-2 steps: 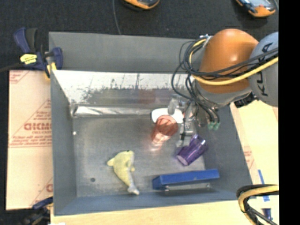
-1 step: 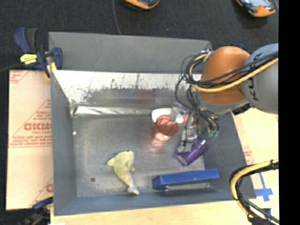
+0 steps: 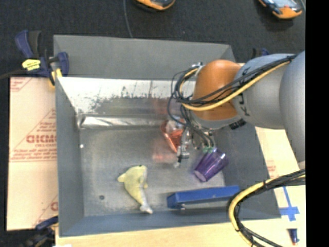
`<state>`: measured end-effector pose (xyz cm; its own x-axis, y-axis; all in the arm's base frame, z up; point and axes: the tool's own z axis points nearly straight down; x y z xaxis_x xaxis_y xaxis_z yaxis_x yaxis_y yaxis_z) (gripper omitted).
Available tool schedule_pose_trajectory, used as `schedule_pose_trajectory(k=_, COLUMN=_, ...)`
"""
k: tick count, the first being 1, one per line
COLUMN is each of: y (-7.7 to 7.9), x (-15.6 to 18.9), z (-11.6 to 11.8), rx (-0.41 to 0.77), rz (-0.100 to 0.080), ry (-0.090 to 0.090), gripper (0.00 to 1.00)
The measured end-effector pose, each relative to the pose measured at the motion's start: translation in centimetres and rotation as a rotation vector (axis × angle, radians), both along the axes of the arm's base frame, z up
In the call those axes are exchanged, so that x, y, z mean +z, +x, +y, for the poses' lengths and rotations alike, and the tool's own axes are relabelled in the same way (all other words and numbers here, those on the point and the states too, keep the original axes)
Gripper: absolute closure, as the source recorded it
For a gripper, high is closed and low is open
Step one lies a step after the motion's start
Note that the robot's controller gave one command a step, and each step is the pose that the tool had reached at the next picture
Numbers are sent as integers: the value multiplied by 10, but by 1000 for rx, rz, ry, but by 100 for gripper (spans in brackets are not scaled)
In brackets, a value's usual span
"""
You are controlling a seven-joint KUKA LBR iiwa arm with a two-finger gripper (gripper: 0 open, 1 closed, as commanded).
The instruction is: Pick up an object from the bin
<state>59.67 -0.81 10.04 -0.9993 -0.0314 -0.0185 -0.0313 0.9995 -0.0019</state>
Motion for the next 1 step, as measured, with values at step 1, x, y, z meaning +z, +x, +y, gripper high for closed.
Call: schedule_pose_trajectory(k=1, y=7, x=34, z=-15, rx=-50, rz=10, ry=4, gripper=0)
